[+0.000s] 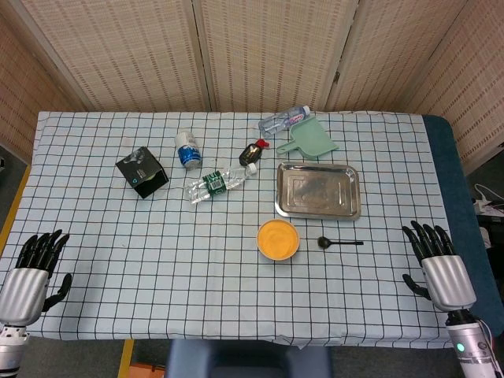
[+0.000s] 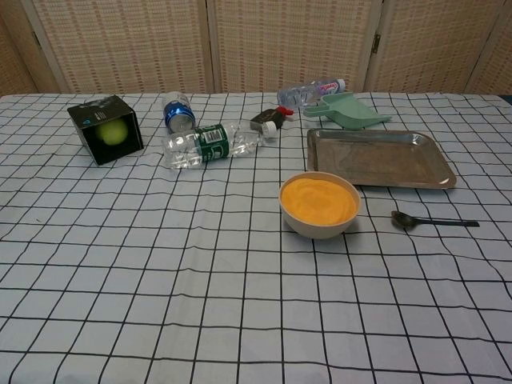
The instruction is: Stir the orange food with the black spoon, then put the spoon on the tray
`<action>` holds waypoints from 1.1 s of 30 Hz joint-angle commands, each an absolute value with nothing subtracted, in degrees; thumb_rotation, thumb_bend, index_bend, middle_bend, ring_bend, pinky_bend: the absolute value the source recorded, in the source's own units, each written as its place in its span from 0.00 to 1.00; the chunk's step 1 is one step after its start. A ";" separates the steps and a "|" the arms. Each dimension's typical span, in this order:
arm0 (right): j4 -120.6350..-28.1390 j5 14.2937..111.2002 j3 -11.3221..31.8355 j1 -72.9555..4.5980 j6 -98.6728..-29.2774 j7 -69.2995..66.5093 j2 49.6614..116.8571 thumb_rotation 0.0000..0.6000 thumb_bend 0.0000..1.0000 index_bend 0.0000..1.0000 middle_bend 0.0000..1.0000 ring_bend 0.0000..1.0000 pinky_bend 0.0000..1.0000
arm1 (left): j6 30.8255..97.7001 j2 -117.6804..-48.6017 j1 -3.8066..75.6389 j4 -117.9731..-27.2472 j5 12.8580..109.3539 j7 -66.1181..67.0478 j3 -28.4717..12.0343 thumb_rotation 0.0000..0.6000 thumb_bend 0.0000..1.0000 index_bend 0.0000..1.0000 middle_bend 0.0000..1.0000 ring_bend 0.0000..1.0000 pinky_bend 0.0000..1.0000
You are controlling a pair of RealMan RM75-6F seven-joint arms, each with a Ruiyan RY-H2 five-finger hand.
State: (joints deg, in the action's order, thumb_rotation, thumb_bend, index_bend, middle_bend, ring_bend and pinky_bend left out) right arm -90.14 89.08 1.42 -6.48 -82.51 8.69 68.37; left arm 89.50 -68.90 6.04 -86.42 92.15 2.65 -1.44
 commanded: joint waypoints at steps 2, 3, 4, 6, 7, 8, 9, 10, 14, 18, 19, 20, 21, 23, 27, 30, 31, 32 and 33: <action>-90.15 88.82 1.49 -6.46 -82.44 8.76 68.26 1.00 0.16 0.00 0.00 0.00 0.00 | 89.25 -69.05 6.23 -86.49 92.39 3.16 -1.33 1.00 0.46 0.00 0.00 0.00 0.03; -90.04 88.65 1.53 -6.45 -82.37 8.79 68.30 1.00 0.16 0.00 0.00 0.00 0.00 | 89.14 -69.09 6.34 -86.57 92.46 3.18 -1.33 1.00 0.46 0.00 0.00 0.00 0.03; -89.98 88.46 1.54 -6.46 -82.23 8.80 68.31 1.00 0.16 0.00 0.00 0.00 0.00 | 89.15 -69.13 6.41 -86.55 92.57 3.16 -1.35 1.00 0.46 0.00 0.00 0.00 0.03; -90.00 88.00 1.65 -6.62 -81.73 8.38 68.38 1.00 0.16 0.00 0.00 0.00 0.00 | 89.15 -69.18 6.48 -86.43 92.63 3.04 -1.38 1.00 0.46 0.00 0.00 0.00 0.03; -89.85 87.62 1.80 -6.90 -81.13 7.91 68.47 1.00 0.16 0.00 0.00 0.00 0.00 | 89.17 -69.16 6.50 -86.49 92.57 2.83 -1.46 1.00 0.46 0.00 0.00 0.00 0.03; -89.61 87.35 1.90 -7.28 -80.37 7.51 68.53 1.00 0.17 0.00 0.00 0.00 0.00 | 89.22 -69.13 6.52 -86.47 92.49 2.70 -1.54 1.00 0.46 0.00 0.00 0.00 0.03; -89.37 87.05 2.01 -7.85 -79.27 7.11 68.45 1.00 0.18 0.00 0.00 0.00 0.00 | 89.25 -69.08 6.52 -86.45 92.41 2.63 -1.61 1.00 0.46 0.00 0.00 0.00 0.03; -89.04 86.59 2.43 -8.89 -77.63 6.32 68.34 1.00 0.19 0.02 0.00 0.00 0.00 | 89.29 -69.03 6.53 -86.47 92.33 2.57 -1.70 1.00 0.46 0.00 0.00 0.00 0.03; -88.09 83.77 4.66 -13.38 -70.72 4.83 68.08 1.00 0.27 0.23 0.00 0.00 0.00 | 89.10 -69.10 6.66 -86.11 92.30 2.10 -1.69 1.00 0.46 0.00 0.00 0.00 0.03; -87.23 80.96 6.59 -17.57 -64.83 5.59 69.20 1.00 0.32 0.38 0.00 0.00 0.00 | 88.71 -69.06 6.63 -86.11 91.77 2.29 -1.68 1.00 0.46 0.00 0.00 0.00 0.03; -86.59 80.25 6.99 -18.72 -63.34 6.03 69.95 1.00 0.34 0.40 0.00 0.00 0.00 | 88.73 -69.03 6.62 -86.24 91.77 2.30 -1.67 1.00 0.46 0.00 0.00 0.00 0.03; -86.04 79.60 7.30 -19.56 -62.21 6.31 70.60 1.00 0.36 0.42 0.00 0.00 0.00 | 88.67 -68.97 6.61 -86.24 91.70 2.21 -1.65 1.00 0.46 0.00 0.00 0.00 0.03; -85.43 78.95 7.62 -20.39 -61.14 6.54 71.36 1.00 0.36 0.43 0.00 0.00 0.00 | 88.65 -68.94 6.59 -86.25 91.69 2.13 -1.61 1.00 0.46 0.00 0.00 0.00 0.03; -83.83 77.70 7.98 -22.27 -58.54 7.19 73.15 1.00 0.36 0.44 0.00 0.00 0.00 | 88.66 -68.87 6.59 -86.31 91.72 1.91 -1.58 1.00 0.47 0.00 0.00 0.00 0.03; -80.48 76.22 8.21 -24.78 -55.88 9.02 76.74 1.00 0.37 0.44 0.00 0.00 0.00 | 88.34 -68.85 6.77 -86.21 91.72 1.57 -1.55 1.00 0.47 0.00 0.00 0.00 0.03; -78.67 74.89 7.99 -25.99 -54.05 9.89 78.69 1.00 0.37 0.42 0.00 0.00 0.00 | 88.12 -68.83 6.86 -86.10 91.75 1.38 -1.46 1.00 0.47 0.00 0.00 0.00 0.03; -78.04 74.53 7.79 -26.31 -53.57 10.20 79.32 1.00 0.36 0.42 0.00 0.00 0.00 | 88.01 -68.80 6.91 -86.08 91.69 1.29 -1.46 1.00 0.47 0.00 0.00 0.00 0.03; -77.64 74.29 7.60 -26.50 -53.20 10.39 79.73 1.00 0.36 0.41 0.00 0.00 0.00 | 87.90 -68.79 6.94 -86.03 91.65 1.25 -1.44 1.00 0.47 0.00 0.00 0.00 0.03; -77.30 74.02 7.42 -26.66 -52.84 10.53 80.09 1.00 0.36 0.40 0.00 0.00 0.00 | 87.82 -68.78 6.96 -86.00 91.63 1.24 -1.41 1.00 0.47 0.00 0.00 0.00 0.03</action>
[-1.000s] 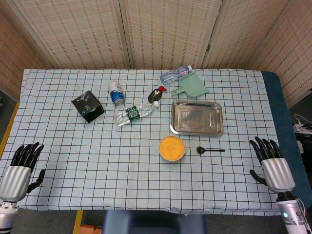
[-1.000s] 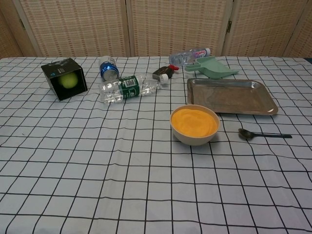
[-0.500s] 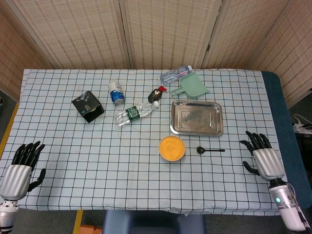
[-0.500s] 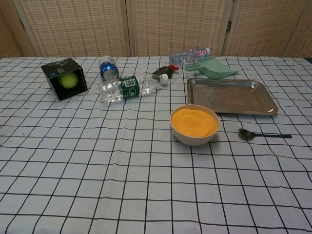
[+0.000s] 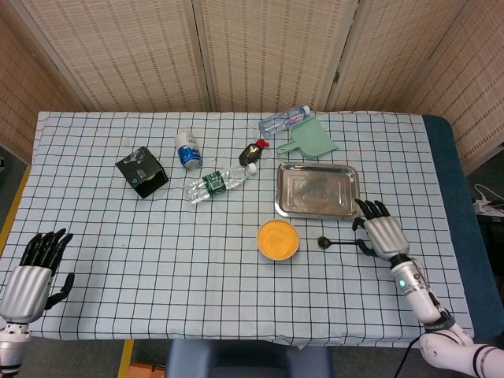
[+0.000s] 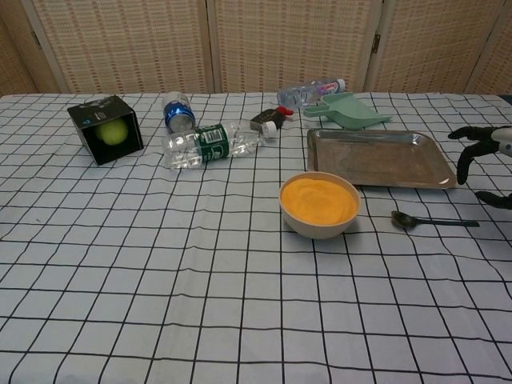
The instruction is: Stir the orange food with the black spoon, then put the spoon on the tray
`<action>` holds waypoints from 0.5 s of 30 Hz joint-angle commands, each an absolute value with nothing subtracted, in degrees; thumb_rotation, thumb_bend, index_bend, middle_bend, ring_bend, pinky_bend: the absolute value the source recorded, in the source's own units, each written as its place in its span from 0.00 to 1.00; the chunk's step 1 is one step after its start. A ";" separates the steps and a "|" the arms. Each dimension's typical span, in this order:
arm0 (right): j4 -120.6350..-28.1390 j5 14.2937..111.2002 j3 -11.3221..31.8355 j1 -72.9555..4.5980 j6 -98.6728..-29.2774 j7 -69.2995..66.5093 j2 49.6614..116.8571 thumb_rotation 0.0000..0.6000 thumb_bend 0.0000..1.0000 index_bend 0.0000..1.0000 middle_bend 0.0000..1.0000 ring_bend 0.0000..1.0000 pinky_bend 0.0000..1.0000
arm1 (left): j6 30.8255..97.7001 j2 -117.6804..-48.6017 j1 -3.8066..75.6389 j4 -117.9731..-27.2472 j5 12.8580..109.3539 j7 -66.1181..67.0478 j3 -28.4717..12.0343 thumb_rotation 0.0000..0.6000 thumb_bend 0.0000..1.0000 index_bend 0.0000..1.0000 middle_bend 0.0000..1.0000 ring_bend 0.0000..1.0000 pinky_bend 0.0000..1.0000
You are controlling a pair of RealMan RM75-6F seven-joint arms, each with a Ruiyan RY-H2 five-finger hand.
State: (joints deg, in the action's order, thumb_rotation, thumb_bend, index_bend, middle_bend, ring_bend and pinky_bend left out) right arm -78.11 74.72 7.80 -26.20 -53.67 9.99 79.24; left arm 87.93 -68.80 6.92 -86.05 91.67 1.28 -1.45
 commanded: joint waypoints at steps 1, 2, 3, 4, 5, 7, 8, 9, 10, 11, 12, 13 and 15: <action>-76.85 73.85 7.16 -26.81 -52.61 10.71 80.55 1.00 0.36 0.40 0.00 0.00 0.00 | 87.70 -68.78 6.99 -85.98 91.58 1.23 -1.39 1.00 0.46 0.00 0.00 0.00 0.03; -76.46 73.78 6.97 -26.89 -52.55 10.88 80.88 1.00 0.36 0.40 0.00 0.00 0.00 | 87.63 -68.75 7.00 -85.99 91.54 1.22 -1.36 1.00 0.47 0.00 0.00 0.00 0.03; -76.08 73.71 6.79 -26.93 -52.54 11.02 81.19 1.00 0.36 0.39 0.00 0.00 0.00 | 87.59 -68.73 7.00 -86.02 91.49 1.22 -1.36 1.00 0.46 0.00 0.00 0.00 0.03; -75.54 73.63 6.58 -26.95 -52.57 11.07 81.62 1.00 0.36 0.39 0.00 0.00 0.00 | 87.56 -68.71 6.99 -86.06 91.38 1.23 -1.38 1.00 0.46 0.00 0.00 0.00 0.03; -75.08 73.55 6.46 -26.95 -52.61 11.01 81.96 1.00 0.36 0.39 0.00 0.00 0.00 | 87.53 -68.70 6.97 -86.10 91.31 1.24 -1.37 1.00 0.46 0.00 0.00 0.00 0.03; -73.78 73.38 6.26 -26.99 -52.69 10.62 82.93 1.00 0.36 0.39 0.00 0.00 0.00 | 87.52 -68.71 6.96 -86.16 91.28 1.30 -1.36 1.00 0.46 0.00 0.00 0.00 0.03; -73.10 73.35 6.17 -27.01 -52.75 10.51 83.42 1.00 0.36 0.40 0.00 0.00 0.00 | 87.48 -68.68 6.94 -86.24 91.22 1.43 -1.34 1.00 0.46 0.00 0.00 0.00 0.03; -72.23 73.36 6.04 -27.04 -52.85 10.39 84.08 1.00 0.36 0.41 0.00 0.00 0.00 | 87.44 -68.60 6.91 -86.45 91.16 1.67 -1.31 1.00 0.46 0.00 0.00 0.00 0.03; -71.59 73.40 5.95 -27.05 -52.98 10.29 84.62 1.00 0.36 0.42 0.00 0.00 0.00 | 87.45 -68.54 6.89 -86.61 91.14 1.83 -1.30 1.00 0.46 0.00 0.00 0.00 0.03; -70.92 73.50 5.82 -27.08 -53.08 10.22 85.14 1.00 0.36 0.43 0.00 0.00 0.00 | 87.51 -68.51 6.86 -86.75 91.15 1.94 -1.30 1.00 0.46 0.00 0.00 0.00 0.03; -70.26 73.58 5.68 -27.13 -53.09 10.14 85.63 1.00 0.36 0.44 0.00 0.00 0.00 | 87.53 -68.47 6.84 -86.86 91.15 2.04 -1.28 1.00 0.47 0.00 0.00 0.00 0.03; -69.48 73.61 5.55 -27.22 -53.07 10.14 86.23 1.00 0.36 0.44 0.00 0.00 0.00 | 87.54 -68.43 6.81 -86.97 91.16 2.09 -1.26 1.00 0.46 0.00 0.00 0.00 0.03; -68.44 73.67 5.36 -27.36 -53.04 10.27 87.08 1.00 0.36 0.44 0.00 0.00 0.00 | 87.50 -68.35 6.81 -87.05 91.15 2.09 -1.23 1.00 0.46 0.00 0.00 0.00 0.03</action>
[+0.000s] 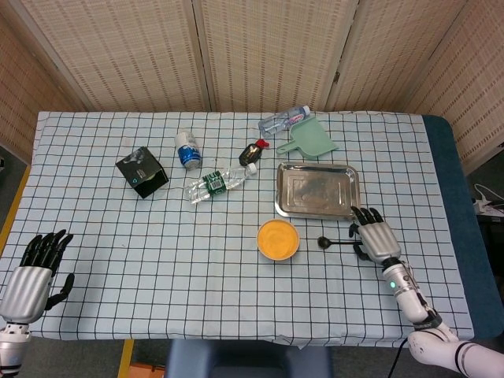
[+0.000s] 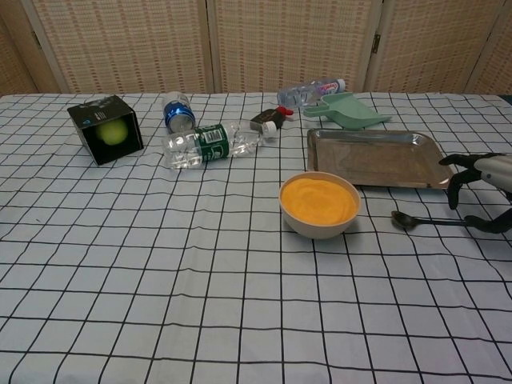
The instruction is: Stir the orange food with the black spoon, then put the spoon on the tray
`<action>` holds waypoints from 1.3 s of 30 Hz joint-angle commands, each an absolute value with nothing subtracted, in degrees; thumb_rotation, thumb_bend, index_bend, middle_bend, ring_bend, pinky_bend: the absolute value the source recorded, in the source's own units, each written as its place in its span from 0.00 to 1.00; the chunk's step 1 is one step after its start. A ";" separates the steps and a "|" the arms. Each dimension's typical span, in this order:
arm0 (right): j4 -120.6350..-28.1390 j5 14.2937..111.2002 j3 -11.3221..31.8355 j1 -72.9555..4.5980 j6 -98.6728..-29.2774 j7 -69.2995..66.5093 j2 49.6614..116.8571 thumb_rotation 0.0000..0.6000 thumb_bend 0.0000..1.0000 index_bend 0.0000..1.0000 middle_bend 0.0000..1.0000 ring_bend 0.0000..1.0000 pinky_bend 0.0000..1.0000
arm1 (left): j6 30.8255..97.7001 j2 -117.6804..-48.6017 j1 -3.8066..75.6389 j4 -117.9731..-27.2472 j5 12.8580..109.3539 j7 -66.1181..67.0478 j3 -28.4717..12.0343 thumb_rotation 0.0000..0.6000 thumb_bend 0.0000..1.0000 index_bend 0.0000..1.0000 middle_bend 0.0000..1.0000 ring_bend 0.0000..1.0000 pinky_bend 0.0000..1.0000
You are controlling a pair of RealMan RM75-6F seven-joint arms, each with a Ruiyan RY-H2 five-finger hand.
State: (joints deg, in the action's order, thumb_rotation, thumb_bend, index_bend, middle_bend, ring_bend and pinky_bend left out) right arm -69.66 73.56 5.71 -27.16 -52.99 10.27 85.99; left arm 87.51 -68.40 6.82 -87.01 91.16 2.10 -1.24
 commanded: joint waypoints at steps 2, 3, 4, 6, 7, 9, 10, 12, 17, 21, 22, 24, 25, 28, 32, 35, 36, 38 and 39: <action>-67.52 73.80 5.23 -27.47 -53.34 10.68 87.95 1.00 0.36 0.45 0.00 0.00 0.00 | 87.14 -68.16 6.84 -87.18 90.87 2.11 -1.18 1.00 0.47 0.00 0.00 0.00 0.03; -67.16 73.83 5.24 -27.51 -53.57 10.91 88.32 1.00 0.36 0.45 0.00 0.00 0.00 | 86.88 -68.04 6.85 -87.29 90.68 2.15 -1.13 1.00 0.47 0.00 0.00 0.00 0.03; -66.78 73.79 5.28 -27.53 -53.87 11.19 88.77 1.00 0.36 0.45 0.00 0.00 0.00 | 86.53 -67.89 6.89 -87.48 90.44 2.15 -1.09 1.00 0.47 0.00 0.00 0.00 0.03; -66.38 73.71 5.31 -27.52 -54.20 11.37 89.34 1.00 0.36 0.45 0.00 0.00 0.00 | 86.12 -67.71 6.96 -87.72 90.20 2.08 -1.04 1.00 0.46 0.00 0.00 0.00 0.03; -66.17 73.69 5.27 -27.51 -54.35 11.54 89.66 1.00 0.36 0.45 0.00 0.00 0.00 | 86.00 -67.61 7.01 -87.85 90.14 2.02 -1.05 1.00 0.46 0.00 0.00 0.00 0.03; -65.92 73.77 5.06 -27.47 -54.51 11.87 90.02 1.00 0.36 0.45 0.00 0.00 0.00 | 86.01 -67.47 7.00 -87.97 90.13 1.94 -1.05 1.00 0.46 0.00 0.00 0.00 0.03; -65.83 73.83 4.99 -27.45 -54.65 12.00 90.17 1.00 0.36 0.45 0.00 0.00 0.00 | 86.04 -67.44 7.00 -87.99 90.14 1.88 -1.07 1.00 0.46 0.00 0.00 0.00 0.03; -65.62 74.03 4.75 -27.39 -54.92 12.35 90.47 1.00 0.36 0.45 0.00 0.00 0.00 | 86.15 -67.39 6.94 -88.00 90.13 1.70 -1.08 1.00 0.46 0.00 0.00 0.00 0.03; -65.07 74.12 4.57 -27.13 -55.79 13.06 91.14 1.00 0.36 0.45 0.00 0.00 0.00 | 85.96 -67.22 6.95 -88.03 90.14 1.50 -0.96 1.00 0.47 0.00 0.00 0.00 0.03; -64.54 74.21 4.54 -26.91 -56.67 13.80 91.71 1.00 0.36 0.46 0.00 0.00 0.00 | 85.91 -67.19 6.99 -88.03 90.20 1.50 -0.93 1.00 0.47 0.00 0.00 0.00 0.03; -64.37 74.19 4.53 -26.82 -56.95 14.08 91.91 1.00 0.36 0.46 0.00 0.00 0.00 | 85.87 -67.20 7.00 -88.01 90.19 1.49 -0.93 1.00 0.46 0.00 0.00 0.00 0.03; -64.17 74.22 4.53 -26.67 -57.38 14.35 92.17 1.00 0.36 0.47 0.00 0.00 0.00 | 85.82 -67.22 7.01 -87.96 90.15 1.48 -0.93 1.00 0.46 0.00 0.00 0.00 0.03; -64.14 74.25 4.53 -26.64 -57.48 14.39 92.22 1.00 0.36 0.47 0.00 0.00 0.00 | 85.81 -67.23 7.02 -87.95 90.13 1.48 -0.94 1.00 0.46 0.00 0.00 0.00 0.03; -63.87 74.43 4.46 -26.49 -58.02 14.73 92.49 1.00 0.35 0.49 0.00 0.00 0.00 | 85.67 -67.25 7.07 -87.91 90.05 1.47 -0.95 1.00 0.46 0.00 0.00 0.00 0.03; -62.80 75.27 3.87 -25.69 -60.10 16.26 93.41 1.00 0.35 0.50 0.00 0.00 0.00 | 85.32 -67.16 7.13 -88.00 89.87 1.77 -0.89 1.00 0.46 0.00 0.00 0.00 0.03; -61.82 75.51 3.71 -25.42 -60.65 16.73 94.12 1.00 0.35 0.50 0.00 0.00 0.00 | 85.10 -67.24 7.20 -87.86 89.67 1.97 -0.93 1.00 0.47 0.00 0.00 0.00 0.03; -61.39 75.63 3.67 -25.37 -60.85 16.92 94.42 1.00 0.35 0.50 0.00 0.00 0.00 | 85.05 -67.29 7.22 -87.86 89.65 2.09 -0.93 1.00 0.46 0.00 0.00 0.00 0.03; -60.74 75.77 3.68 -25.31 -61.07 17.05 94.84 1.00 0.35 0.48 0.00 0.00 0.00 | 84.94 -67.30 7.26 -87.99 89.63 2.26 -0.91 1.00 0.47 0.00 0.00 0.00 0.03; -60.35 75.80 3.74 -25.27 -61.19 16.94 95.12 1.00 0.35 0.48 0.00 0.00 0.00 | 84.89 -67.30 7.27 -87.99 89.58 2.30 -0.91 1.00 0.47 0.00 0.00 0.00 0.03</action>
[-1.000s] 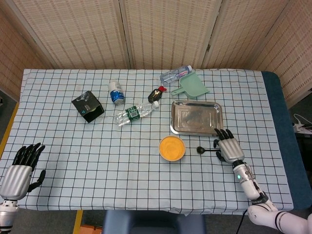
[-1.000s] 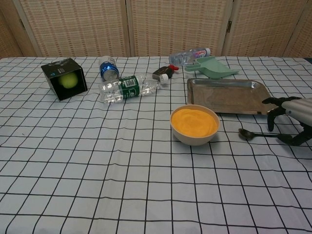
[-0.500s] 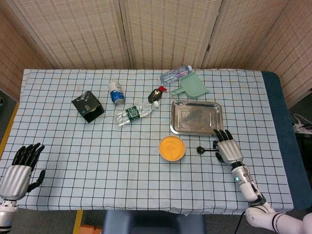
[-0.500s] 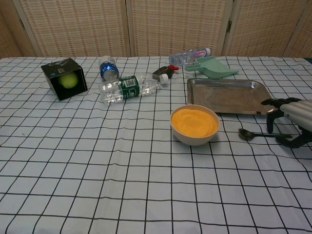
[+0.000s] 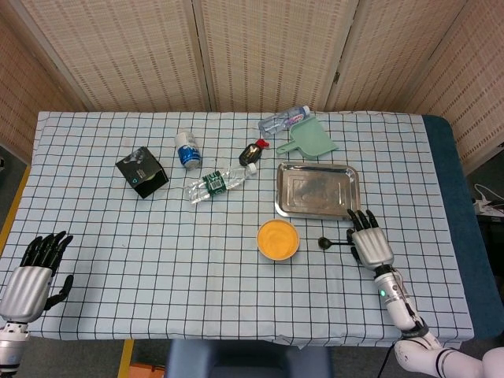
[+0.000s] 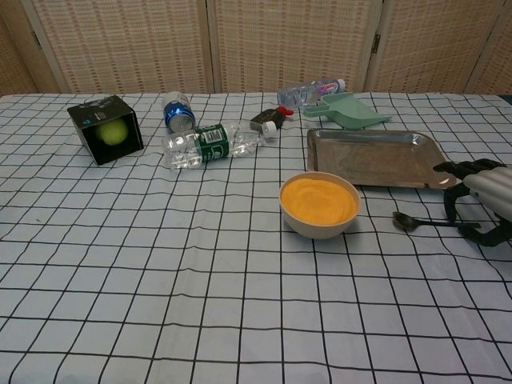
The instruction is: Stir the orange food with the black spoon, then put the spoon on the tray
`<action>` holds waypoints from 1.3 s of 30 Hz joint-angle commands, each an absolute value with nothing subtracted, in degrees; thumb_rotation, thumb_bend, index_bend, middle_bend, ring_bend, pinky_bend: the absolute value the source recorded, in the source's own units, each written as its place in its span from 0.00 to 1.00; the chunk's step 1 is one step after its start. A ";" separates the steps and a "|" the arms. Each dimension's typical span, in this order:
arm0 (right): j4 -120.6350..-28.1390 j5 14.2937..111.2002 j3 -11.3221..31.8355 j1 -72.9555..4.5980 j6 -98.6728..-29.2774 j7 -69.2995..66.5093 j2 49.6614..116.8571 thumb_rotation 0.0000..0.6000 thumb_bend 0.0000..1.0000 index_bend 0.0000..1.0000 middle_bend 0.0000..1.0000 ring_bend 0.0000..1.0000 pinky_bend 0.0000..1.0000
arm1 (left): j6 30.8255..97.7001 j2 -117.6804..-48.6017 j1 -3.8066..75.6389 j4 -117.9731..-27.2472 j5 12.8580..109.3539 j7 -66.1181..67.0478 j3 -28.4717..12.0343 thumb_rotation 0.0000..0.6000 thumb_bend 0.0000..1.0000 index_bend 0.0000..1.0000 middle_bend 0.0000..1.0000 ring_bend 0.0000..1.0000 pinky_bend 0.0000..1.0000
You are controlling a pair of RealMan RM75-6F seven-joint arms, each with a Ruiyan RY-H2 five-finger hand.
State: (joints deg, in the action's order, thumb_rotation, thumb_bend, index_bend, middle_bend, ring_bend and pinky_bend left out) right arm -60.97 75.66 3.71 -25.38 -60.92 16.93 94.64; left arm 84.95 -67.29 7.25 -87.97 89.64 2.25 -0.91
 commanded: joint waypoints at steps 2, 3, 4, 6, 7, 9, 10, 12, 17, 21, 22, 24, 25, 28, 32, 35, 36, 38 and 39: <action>-59.91 75.81 3.81 -25.26 -61.14 16.78 95.39 1.00 0.35 0.47 0.00 0.00 0.00 | 84.86 -67.29 7.27 -87.96 89.51 2.34 -0.92 1.00 0.47 0.00 0.00 0.00 0.03; -59.69 75.84 3.83 -25.26 -61.14 16.77 95.51 1.00 0.35 0.46 0.00 0.00 0.00 | 84.82 -67.31 7.28 -87.94 89.45 2.34 -0.94 1.00 0.47 0.00 0.00 0.00 0.03; -59.39 75.86 3.83 -25.26 -61.10 16.84 95.67 1.00 0.35 0.46 0.00 0.00 0.00 | 84.78 -67.33 7.30 -87.92 89.34 2.36 -1.00 1.00 0.47 0.00 0.00 0.00 0.03; -59.08 75.84 3.81 -25.25 -60.94 16.96 95.87 1.00 0.35 0.45 0.00 0.00 0.00 | 84.69 -67.33 7.31 -87.93 89.18 2.44 -1.04 1.00 0.46 0.00 0.00 0.00 0.03; -58.93 75.86 3.80 -25.25 -60.85 16.95 95.99 1.00 0.35 0.45 0.00 0.00 0.00 | 84.58 -67.35 7.34 -87.91 89.09 2.52 -1.05 1.00 0.46 0.00 0.00 0.00 0.03; -58.61 75.93 3.79 -25.25 -60.80 16.93 96.22 1.00 0.35 0.45 0.00 0.00 0.00 | 84.39 -67.41 7.40 -87.88 88.97 2.63 -1.06 1.00 0.46 0.00 0.00 0.00 0.03; -58.36 75.98 3.83 -25.22 -60.91 16.95 96.43 1.00 0.35 0.46 0.00 0.00 0.00 | 84.28 -67.40 7.43 -87.90 88.90 2.67 -1.04 1.00 0.46 0.00 0.00 0.00 0.03; -57.67 76.35 3.87 -25.10 -61.59 16.86 96.99 1.00 0.35 0.51 0.00 0.00 0.00 | 84.13 -67.39 7.46 -87.92 88.77 2.80 -1.05 1.00 0.46 0.00 0.00 0.00 0.03; -56.07 77.26 3.90 -24.83 -63.01 16.28 98.20 1.00 0.35 0.63 0.00 0.00 0.00 | 83.71 -67.27 7.59 -87.98 88.47 2.80 -1.07 1.00 0.46 0.00 0.00 0.00 0.03; -54.99 77.60 4.01 -24.70 -63.47 15.71 98.92 1.00 0.35 0.67 0.00 0.00 0.00 | 83.62 -67.20 7.63 -88.07 88.52 2.95 -1.01 1.00 0.46 0.00 0.00 0.00 0.03; -54.81 77.59 4.02 -24.69 -63.37 15.76 99.04 1.00 0.35 0.67 0.00 0.00 0.00 | 83.61 -67.21 7.63 -88.13 88.47 3.00 -1.02 1.00 0.46 0.00 0.00 0.00 0.03; -54.73 77.57 4.09 -24.66 -63.31 15.78 99.15 1.00 0.35 0.67 0.00 0.00 0.00 | 83.56 -67.19 7.64 -88.20 88.39 3.02 -1.04 1.00 0.46 0.00 0.00 0.00 0.03; -54.79 77.60 4.14 -24.64 -63.35 15.67 99.17 1.00 0.35 0.67 0.00 0.00 0.00 | 83.59 -67.18 7.63 -88.23 88.37 3.03 -1.05 1.00 0.46 0.00 0.00 0.00 0.03; -55.18 77.97 4.30 -24.56 -63.84 14.92 98.98 1.00 0.35 0.69 0.00 0.00 0.00 | 83.74 -67.15 7.57 -88.16 88.45 2.93 -1.02 1.00 0.46 0.00 0.00 0.00 0.03; -56.09 78.20 4.66 -24.42 -64.52 14.27 98.34 1.00 0.35 0.71 0.00 0.00 0.00 | 83.77 -67.02 7.55 -88.22 88.62 2.61 -0.92 1.00 0.46 0.00 0.00 0.00 0.03; -57.50 77.94 4.89 -24.36 -64.13 13.62 97.47 1.00 0.35 0.72 0.00 0.00 0.00 | 83.87 -66.96 7.50 -88.34 88.78 2.59 -0.82 1.00 0.46 0.00 0.00 0.00 0.03; -58.02 77.81 4.96 -24.34 -63.91 13.37 97.18 1.00 0.35 0.73 0.00 0.00 0.00 | 83.91 -66.95 7.49 -88.37 88.87 2.53 -0.79 1.00 0.46 0.00 0.00 0.00 0.03; -59.26 77.55 5.14 -24.36 -63.47 12.79 96.47 1.00 0.35 0.73 0.00 0.00 0.00 | 83.97 -66.95 7.53 -88.36 89.01 2.45 -0.79 1.00 0.46 0.00 0.00 0.00 0.03; -59.83 77.45 5.25 -24.38 -63.31 12.50 96.15 1.00 0.35 0.74 0.00 0.00 0.00 | 84.03 -66.93 7.53 -88.45 89.11 2.49 -0.78 1.00 0.46 0.00 0.00 0.00 0.03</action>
